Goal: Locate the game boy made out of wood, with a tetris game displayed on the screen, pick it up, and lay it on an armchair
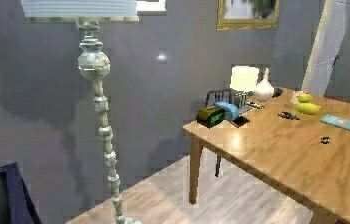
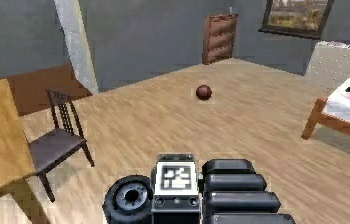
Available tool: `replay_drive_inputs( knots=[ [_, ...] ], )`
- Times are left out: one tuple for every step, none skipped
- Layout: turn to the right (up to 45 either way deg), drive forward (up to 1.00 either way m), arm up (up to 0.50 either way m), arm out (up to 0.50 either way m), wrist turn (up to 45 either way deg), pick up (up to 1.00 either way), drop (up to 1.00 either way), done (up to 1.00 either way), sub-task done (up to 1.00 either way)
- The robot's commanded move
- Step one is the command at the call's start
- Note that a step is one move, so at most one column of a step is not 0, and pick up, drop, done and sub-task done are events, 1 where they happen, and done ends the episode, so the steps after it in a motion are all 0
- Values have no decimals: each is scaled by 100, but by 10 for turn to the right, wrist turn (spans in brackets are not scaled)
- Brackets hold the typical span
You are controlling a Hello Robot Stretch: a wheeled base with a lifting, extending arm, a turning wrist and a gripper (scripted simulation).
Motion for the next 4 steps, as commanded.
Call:
replay_drive_inputs(
  knots=[
    [0,25,0,0,0,0,0,0,0],
    [450,0,0,0,0,0,0,0,0],
    [450,0,0,0,0,0,0,0,0],
    [450,0,0,0,0,0,0,0,0]
  ],
)
